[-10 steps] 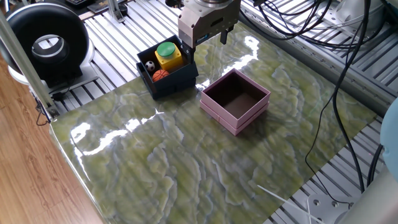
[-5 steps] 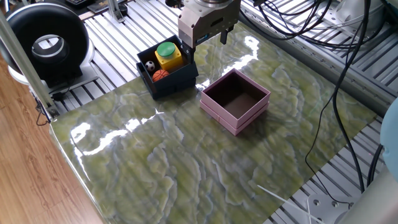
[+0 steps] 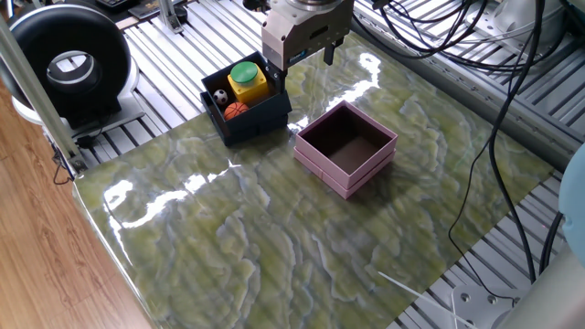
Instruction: Move an object from one box to another
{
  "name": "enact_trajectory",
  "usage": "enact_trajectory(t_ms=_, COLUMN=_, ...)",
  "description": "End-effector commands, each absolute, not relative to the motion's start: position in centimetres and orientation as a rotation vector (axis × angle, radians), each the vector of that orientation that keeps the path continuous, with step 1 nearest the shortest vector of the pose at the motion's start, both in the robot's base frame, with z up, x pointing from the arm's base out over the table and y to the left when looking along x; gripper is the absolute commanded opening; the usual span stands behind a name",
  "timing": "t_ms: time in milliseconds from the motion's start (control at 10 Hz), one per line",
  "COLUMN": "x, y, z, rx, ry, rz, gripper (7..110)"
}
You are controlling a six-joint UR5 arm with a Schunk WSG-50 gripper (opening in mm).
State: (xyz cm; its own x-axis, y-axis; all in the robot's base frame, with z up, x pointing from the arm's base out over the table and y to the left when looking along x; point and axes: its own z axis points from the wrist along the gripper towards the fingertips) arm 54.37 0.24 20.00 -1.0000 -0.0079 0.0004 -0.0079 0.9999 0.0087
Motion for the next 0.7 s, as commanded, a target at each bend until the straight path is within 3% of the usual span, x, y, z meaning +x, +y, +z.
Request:
enact_trajectory(t_ms=0, x=58.26, y=1.59, z=20.34, rx=-0.021, ry=-3.296, rz=-0.091, gripper=107)
enact_trajectory(t_ms=100, x=58.24, y=1.69, z=20.31, rx=-0.024, ry=-3.295, rz=-0.092, gripper=7)
enact_trajectory(t_ms=600, x=58.24, y=1.72, z=20.25, rx=-0.026, ry=-3.295, rz=-0.087, gripper=7)
